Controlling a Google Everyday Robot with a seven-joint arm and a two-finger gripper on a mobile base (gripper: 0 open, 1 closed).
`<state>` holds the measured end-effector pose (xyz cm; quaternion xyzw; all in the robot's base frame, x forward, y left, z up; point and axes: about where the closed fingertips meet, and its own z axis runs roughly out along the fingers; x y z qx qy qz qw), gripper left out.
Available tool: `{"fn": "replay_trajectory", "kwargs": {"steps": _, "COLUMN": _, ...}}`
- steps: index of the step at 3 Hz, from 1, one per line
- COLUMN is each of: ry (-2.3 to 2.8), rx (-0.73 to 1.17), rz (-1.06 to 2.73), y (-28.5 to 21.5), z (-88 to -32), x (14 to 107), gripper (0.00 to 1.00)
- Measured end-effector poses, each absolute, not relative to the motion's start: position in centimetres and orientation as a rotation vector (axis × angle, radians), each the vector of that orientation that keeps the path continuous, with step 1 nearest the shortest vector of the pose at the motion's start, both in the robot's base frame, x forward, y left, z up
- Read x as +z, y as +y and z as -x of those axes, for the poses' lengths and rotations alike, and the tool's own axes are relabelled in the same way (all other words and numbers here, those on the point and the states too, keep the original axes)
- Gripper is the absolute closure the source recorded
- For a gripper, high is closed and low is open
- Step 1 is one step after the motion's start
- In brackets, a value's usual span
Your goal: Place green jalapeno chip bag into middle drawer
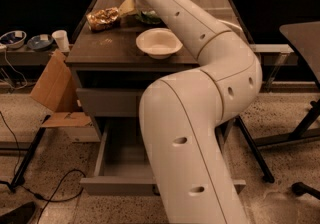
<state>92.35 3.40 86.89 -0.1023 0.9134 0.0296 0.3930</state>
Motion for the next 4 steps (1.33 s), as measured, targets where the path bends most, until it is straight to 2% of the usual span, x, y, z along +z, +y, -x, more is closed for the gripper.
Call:
{"fn": "replay_trajectory", "kwargs": {"steps": 1, "ry": 2.318, "rx": 0.096, "rz": 0.286, "y": 3.8, "z": -93.0, "x": 86.0, "gripper": 0.17}}
{"fn": "replay_trajectory", "kwargs": {"steps": 4, "ry": 2.347, "rx": 0.118, "rz": 0.279, "y": 2.3, "z": -93.2, "x": 85.5, "gripper": 0.87}}
